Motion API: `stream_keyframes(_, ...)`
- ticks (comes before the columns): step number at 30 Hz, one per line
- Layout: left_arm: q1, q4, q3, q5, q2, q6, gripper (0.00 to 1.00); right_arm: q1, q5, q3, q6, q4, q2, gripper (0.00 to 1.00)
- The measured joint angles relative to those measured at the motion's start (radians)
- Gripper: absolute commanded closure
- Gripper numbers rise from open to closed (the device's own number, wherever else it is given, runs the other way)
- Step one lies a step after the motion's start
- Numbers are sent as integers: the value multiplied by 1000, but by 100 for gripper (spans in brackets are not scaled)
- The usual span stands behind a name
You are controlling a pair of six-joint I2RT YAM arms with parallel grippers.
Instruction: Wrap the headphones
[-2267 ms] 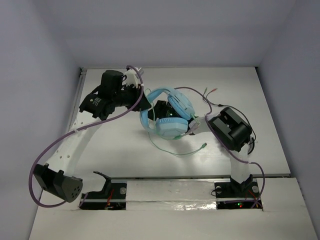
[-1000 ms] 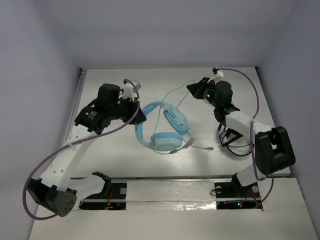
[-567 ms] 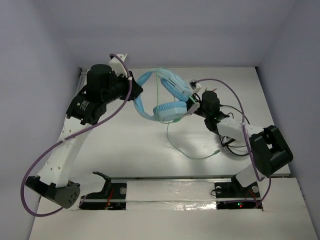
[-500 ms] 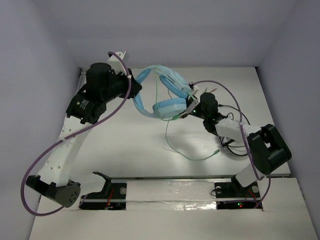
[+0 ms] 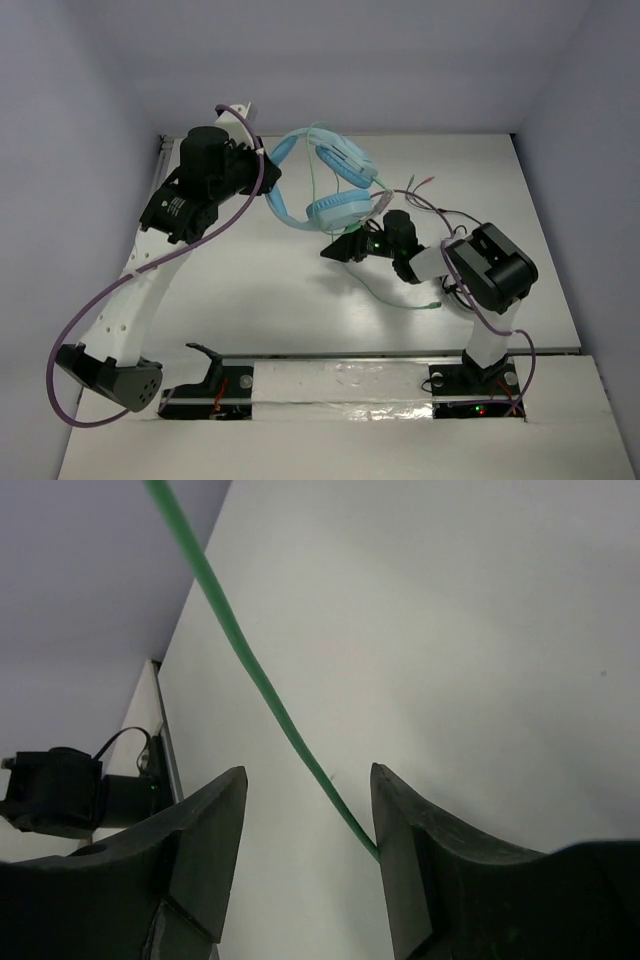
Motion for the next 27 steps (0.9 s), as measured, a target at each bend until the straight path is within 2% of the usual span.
stream_keyframes(4,0,3,4,0,2,0,100,6,11,-48,12,34,4,37)
stream_keyframes(15,0,-3,74,-34,47,3,100,17,133,-222,24,84,-33,37)
stream_keyframes(18,0,-3,110,-38,53,6,100,20,157,-261,32,124,-41,38)
stream_keyframes(21,0,1,132,-38,57,6,100,26,177,-291,39,153,-47,44)
stream_keyframes(27,0,1,135,-41,77,11,100,56,201,-341,65,219,-45,47)
